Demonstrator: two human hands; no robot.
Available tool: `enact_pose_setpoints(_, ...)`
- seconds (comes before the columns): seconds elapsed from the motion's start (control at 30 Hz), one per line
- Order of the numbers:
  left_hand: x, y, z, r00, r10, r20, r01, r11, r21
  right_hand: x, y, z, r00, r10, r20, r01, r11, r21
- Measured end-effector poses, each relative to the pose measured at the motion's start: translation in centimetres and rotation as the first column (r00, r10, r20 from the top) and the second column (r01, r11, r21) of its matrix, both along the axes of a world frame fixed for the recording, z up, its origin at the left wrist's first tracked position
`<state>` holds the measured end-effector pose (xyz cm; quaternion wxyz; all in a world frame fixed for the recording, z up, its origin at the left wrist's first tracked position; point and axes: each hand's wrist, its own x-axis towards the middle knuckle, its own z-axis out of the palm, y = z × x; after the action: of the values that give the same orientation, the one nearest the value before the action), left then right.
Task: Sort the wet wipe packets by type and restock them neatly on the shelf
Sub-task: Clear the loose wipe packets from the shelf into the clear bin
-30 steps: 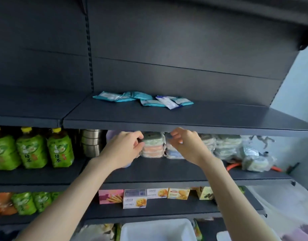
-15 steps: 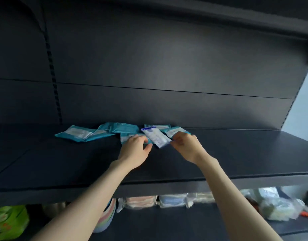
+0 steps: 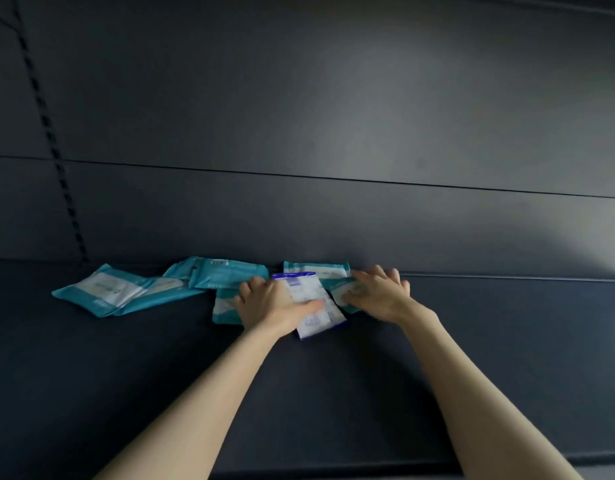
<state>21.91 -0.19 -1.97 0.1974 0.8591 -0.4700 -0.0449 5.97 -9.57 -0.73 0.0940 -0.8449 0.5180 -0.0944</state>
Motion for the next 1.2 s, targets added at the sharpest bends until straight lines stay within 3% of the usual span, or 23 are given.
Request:
enact_pose_setpoints(0.17, 2.0, 0.8, 0.6, 0.929, -0.141, -0.342, 0.076, 0.977, -0.197, 0.2, 0.3, 0.1, 1.0, 0.01, -0.016, -0.011, 1.0, -0.019)
enact_pose_setpoints(0.37, 4.8, 3.1, 1.9, 0.801, -0.317, -0.507, 0.179, 0.936, -0.303, -0.4, 0.5, 0.3, 0.993, -0.012, 0.119, 0.013, 1.0, -0.008)
enact_pose_setpoints(0.5, 6.4, 3.8, 1.7, 0.881, -0.329, -0.34, 0.283, 0.942, -0.18, 1.8, 0.5, 0.6, 0.975, -0.015, 0.22, 0.003, 0.999, 0.052)
enact_pose_setpoints(0.67, 6.8, 3.8, 0.9, 0.965, -0.221, -0.144, 0.211, 0.974, -0.08, 4.8, -0.6, 0.7, 0.966, -0.043, 0.254, 0.026, 0.997, 0.071)
enact_pose_setpoints(0.8, 6.9, 3.5, 0.9, 0.984, -0.169, -0.056, 0.169, 0.986, -0.009, 5.9, -1.5, -0.2, 0.993, 0.012, 0.119, -0.012, 1.0, -0.004)
enact_pose_setpoints(1.03, 7.8, 3.1, 0.2, 0.941, -0.153, -0.302, 0.15, 0.988, -0.036, 6.1, -0.8, 0.3, 0.997, -0.054, -0.049, 0.054, 0.999, 0.008)
enact_pose_setpoints(1.2, 7.3, 3.7, 0.6, 0.895, -0.208, -0.394, 0.15, 0.973, -0.173, 5.4, 1.5, 0.5, 0.965, -0.18, 0.189, 0.168, 0.983, 0.08)
